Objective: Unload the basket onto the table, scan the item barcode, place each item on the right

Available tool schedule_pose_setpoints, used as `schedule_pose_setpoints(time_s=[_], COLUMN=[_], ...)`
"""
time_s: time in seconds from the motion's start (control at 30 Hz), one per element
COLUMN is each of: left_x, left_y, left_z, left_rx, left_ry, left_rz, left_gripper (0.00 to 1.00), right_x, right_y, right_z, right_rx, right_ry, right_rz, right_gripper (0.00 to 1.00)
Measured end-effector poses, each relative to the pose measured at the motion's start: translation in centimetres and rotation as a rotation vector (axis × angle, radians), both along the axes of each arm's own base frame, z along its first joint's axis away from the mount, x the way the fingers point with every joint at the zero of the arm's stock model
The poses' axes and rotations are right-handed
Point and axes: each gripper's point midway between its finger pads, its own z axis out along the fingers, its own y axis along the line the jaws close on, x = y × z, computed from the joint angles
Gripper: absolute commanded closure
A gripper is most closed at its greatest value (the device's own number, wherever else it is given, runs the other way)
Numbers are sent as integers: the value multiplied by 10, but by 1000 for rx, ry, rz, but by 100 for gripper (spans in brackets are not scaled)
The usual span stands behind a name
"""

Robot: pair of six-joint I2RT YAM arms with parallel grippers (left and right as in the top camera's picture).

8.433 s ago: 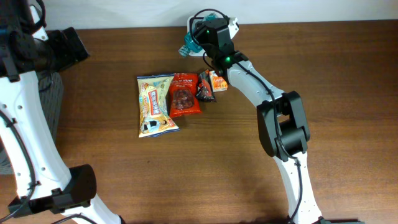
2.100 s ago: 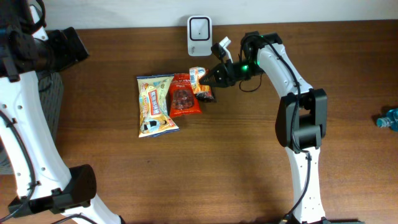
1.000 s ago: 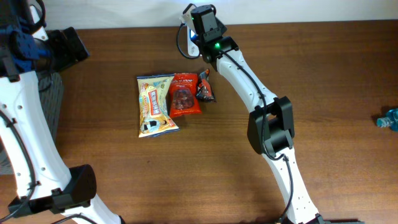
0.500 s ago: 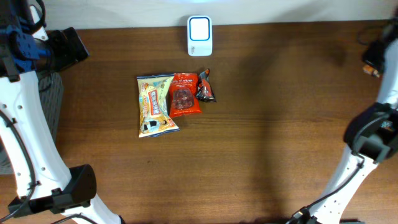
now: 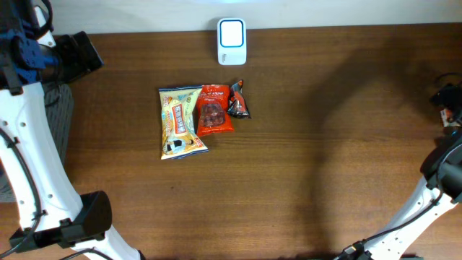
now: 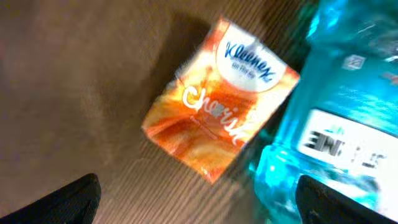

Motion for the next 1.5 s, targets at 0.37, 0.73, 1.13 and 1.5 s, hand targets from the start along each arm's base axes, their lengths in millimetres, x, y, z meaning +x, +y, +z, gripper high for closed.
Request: schedule_pose_setpoints(time_s=[0.37, 0.73, 1.13, 1.5], left_x=[0, 0, 0, 0], left_y=[0, 0, 0, 0], left_z=[0, 0, 0, 0], left_rx=[0, 0, 0, 0], left_ry=[-1, -1, -1, 0], left_rz=[0, 0, 0, 0], left_gripper=[1, 1, 1, 1], right_x=[112, 103, 113, 254], right_y=[410, 606, 607, 616], right_z=[153, -11, 3, 112], right_rx=[558, 160, 146, -191], right_ry=[-449, -56, -58, -726], right_rz=[1055, 1259, 1220, 1053], right_gripper=[1, 53, 96, 96])
